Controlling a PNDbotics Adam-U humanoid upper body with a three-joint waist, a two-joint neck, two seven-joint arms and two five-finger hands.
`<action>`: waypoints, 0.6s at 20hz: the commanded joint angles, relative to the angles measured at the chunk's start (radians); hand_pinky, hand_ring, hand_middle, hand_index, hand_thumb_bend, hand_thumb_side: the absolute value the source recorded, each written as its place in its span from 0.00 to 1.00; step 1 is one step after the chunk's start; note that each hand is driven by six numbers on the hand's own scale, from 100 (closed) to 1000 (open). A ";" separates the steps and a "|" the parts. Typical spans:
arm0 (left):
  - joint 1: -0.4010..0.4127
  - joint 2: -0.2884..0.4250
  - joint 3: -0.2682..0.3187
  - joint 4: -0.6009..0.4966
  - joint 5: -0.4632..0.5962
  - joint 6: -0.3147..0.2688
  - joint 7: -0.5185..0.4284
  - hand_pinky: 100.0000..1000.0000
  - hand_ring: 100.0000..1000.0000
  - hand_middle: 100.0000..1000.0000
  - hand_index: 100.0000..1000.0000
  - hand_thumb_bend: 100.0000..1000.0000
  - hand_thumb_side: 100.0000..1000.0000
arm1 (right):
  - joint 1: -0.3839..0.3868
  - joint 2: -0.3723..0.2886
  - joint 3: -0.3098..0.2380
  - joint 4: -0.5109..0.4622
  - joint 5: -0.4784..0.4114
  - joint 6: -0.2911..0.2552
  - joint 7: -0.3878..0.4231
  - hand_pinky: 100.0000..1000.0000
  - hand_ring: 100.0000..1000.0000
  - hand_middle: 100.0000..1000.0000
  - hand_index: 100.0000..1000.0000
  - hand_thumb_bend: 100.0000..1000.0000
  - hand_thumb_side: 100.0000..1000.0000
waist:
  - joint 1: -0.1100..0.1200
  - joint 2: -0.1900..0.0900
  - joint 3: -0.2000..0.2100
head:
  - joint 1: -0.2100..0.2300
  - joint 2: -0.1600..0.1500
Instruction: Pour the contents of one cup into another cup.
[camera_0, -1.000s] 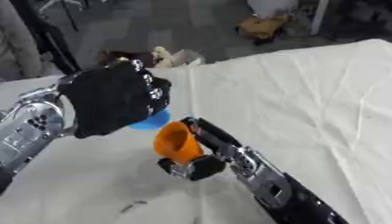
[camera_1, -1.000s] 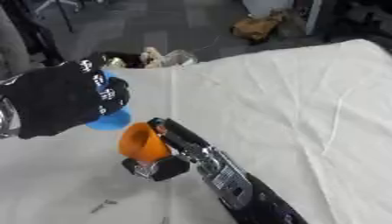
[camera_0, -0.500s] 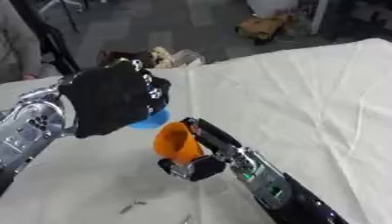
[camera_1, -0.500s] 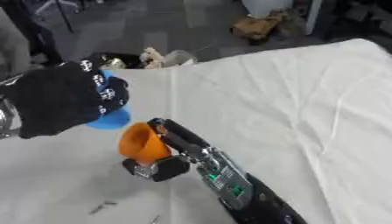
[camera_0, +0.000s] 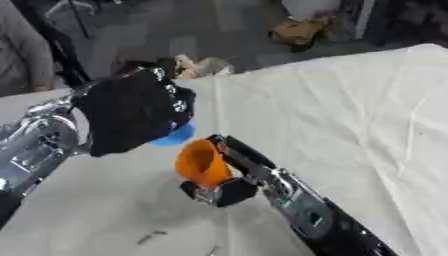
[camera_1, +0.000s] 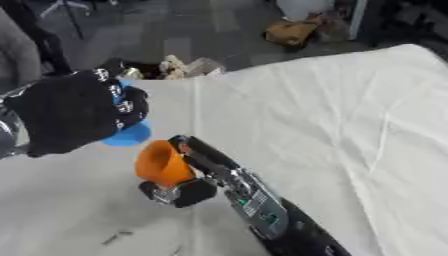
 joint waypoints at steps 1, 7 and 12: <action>-0.019 0.008 0.008 0.003 -0.008 0.004 0.008 0.54 0.00 0.10 0.42 0.00 0.21 | -0.016 0.007 -0.003 -0.009 -0.005 -0.003 0.001 0.69 0.35 0.18 0.52 0.00 0.34 | -0.002 -0.018 0.002 | -0.005 -0.007; -0.001 -0.002 0.033 0.031 0.138 0.048 0.014 0.52 0.05 0.10 0.39 0.00 0.20 | -0.015 0.006 -0.005 -0.006 -0.004 -0.002 -0.001 0.69 0.35 0.17 0.52 0.00 0.35 | -0.008 -0.016 0.003 | -0.007 -0.008; 0.028 -0.008 0.066 0.085 0.413 0.118 -0.015 0.51 0.18 0.11 0.37 0.00 0.21 | -0.012 0.002 -0.010 0.006 0.006 -0.004 -0.008 0.69 0.35 0.18 0.52 0.00 0.36 | -0.014 -0.013 0.003 | -0.006 -0.011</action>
